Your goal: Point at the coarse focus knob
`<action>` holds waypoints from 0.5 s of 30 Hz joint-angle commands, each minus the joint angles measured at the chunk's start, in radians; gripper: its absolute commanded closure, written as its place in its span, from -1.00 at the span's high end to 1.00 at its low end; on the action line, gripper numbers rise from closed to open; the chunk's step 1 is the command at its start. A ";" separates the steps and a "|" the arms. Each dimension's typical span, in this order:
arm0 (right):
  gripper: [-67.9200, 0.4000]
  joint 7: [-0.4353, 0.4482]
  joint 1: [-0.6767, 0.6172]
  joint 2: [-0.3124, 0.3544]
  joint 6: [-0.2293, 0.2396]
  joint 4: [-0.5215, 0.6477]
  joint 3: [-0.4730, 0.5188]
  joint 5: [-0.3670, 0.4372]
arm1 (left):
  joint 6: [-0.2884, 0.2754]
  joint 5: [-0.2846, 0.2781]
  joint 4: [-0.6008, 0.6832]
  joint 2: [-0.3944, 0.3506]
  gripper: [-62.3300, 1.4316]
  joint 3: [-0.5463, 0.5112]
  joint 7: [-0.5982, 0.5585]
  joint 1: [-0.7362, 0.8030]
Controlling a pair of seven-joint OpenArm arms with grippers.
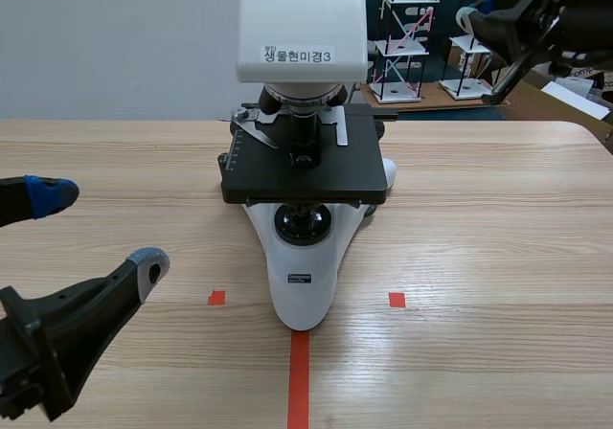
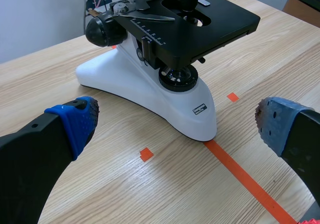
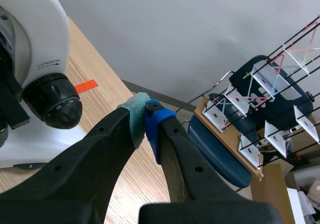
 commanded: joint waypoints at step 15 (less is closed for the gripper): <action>-0.96 -0.023 0.152 -0.089 0.022 -0.082 -0.162 -0.009 | -0.001 -0.010 0.014 0.008 1.00 -0.003 -0.018 0.002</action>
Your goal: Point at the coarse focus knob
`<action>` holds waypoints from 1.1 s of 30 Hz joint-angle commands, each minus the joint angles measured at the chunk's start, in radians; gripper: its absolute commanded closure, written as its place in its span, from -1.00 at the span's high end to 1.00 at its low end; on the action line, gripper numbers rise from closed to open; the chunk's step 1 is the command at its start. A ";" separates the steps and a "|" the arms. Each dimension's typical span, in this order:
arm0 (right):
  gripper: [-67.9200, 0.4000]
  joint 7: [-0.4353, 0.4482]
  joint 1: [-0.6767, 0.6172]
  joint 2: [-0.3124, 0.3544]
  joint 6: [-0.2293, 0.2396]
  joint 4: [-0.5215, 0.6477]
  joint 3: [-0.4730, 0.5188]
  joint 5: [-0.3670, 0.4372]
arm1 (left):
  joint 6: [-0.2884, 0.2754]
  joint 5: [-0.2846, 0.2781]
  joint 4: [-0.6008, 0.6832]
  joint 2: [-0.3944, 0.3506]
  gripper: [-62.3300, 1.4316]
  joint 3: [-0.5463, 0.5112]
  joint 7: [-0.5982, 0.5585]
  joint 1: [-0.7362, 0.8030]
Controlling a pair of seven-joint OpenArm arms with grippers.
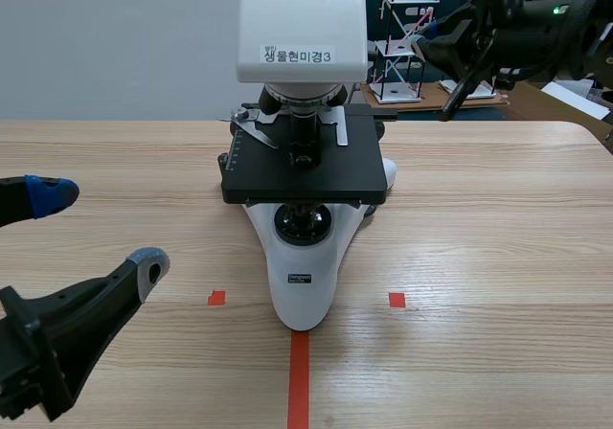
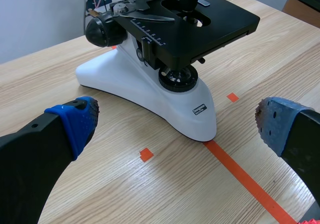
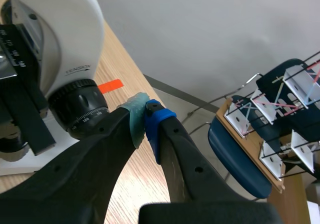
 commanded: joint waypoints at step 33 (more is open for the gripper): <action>-0.96 0.007 0.014 -0.008 0.019 0.016 0.018 -0.020 | -0.001 -0.010 0.014 0.008 1.00 -0.003 -0.018 0.002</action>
